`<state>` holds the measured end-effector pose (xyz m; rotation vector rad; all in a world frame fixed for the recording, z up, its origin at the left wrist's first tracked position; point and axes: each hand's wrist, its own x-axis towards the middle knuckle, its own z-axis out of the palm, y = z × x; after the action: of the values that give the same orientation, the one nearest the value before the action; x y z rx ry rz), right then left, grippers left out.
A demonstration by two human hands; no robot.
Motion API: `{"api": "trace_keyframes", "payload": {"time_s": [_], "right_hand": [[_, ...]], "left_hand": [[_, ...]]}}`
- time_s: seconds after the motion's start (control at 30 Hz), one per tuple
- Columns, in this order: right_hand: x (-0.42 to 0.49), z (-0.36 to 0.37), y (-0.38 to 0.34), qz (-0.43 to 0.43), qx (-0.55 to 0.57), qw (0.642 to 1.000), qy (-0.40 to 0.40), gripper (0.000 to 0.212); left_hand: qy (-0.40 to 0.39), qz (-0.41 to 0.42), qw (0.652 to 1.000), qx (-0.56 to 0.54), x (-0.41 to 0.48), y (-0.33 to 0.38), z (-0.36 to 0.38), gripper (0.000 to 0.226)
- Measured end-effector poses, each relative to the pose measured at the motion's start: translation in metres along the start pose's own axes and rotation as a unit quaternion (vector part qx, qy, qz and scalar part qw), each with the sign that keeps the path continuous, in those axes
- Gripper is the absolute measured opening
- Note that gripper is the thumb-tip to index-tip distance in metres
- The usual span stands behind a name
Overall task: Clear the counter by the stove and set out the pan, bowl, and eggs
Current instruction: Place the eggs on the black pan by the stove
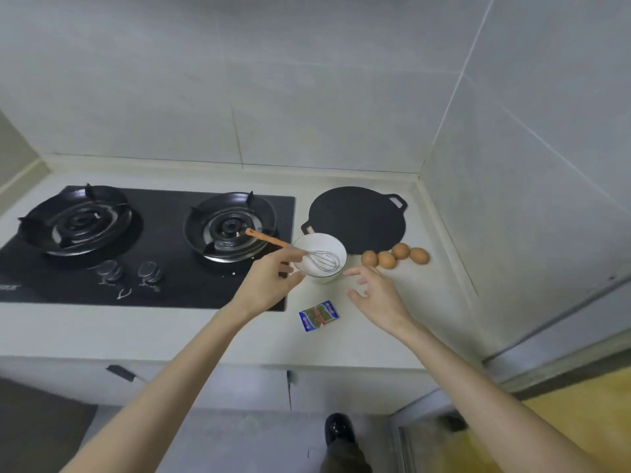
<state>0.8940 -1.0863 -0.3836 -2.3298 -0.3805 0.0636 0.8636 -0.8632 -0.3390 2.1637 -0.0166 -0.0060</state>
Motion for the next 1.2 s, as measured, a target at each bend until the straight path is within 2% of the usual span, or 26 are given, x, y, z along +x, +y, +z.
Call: {"api": "trace_keyframes", "payload": {"time_s": [0.27,0.47,0.67,0.77,0.9,1.2], "right_hand": [[-0.013,0.036,0.006,0.013,-0.082,0.991,-0.104,0.040],[0.005,0.061,0.031,0.034,-0.109,0.980,-0.165,0.052],[0.022,0.085,0.057,0.032,-0.123,0.970,-0.207,0.068],[0.027,0.092,0.066,0.022,-0.126,0.970,-0.205,0.063],[0.026,0.093,0.073,0.009,-0.124,0.973,-0.193,0.046],[-0.003,0.040,0.105,0.076,-0.089,0.985,-0.127,0.033]], "left_hand": [[-0.048,-0.066,0.995,0.055,-0.032,-0.046,0.023,0.046],[-0.088,-0.099,0.986,0.101,-0.020,-0.072,0.060,0.062],[-0.095,-0.124,0.974,0.162,-0.002,-0.090,0.090,0.063],[-0.087,-0.119,0.977,0.153,0.001,-0.096,0.101,0.054],[-0.063,-0.107,0.984,0.131,0.002,-0.097,0.109,0.038],[-0.118,-0.044,0.984,0.126,0.019,-0.073,0.151,0.024]]}}
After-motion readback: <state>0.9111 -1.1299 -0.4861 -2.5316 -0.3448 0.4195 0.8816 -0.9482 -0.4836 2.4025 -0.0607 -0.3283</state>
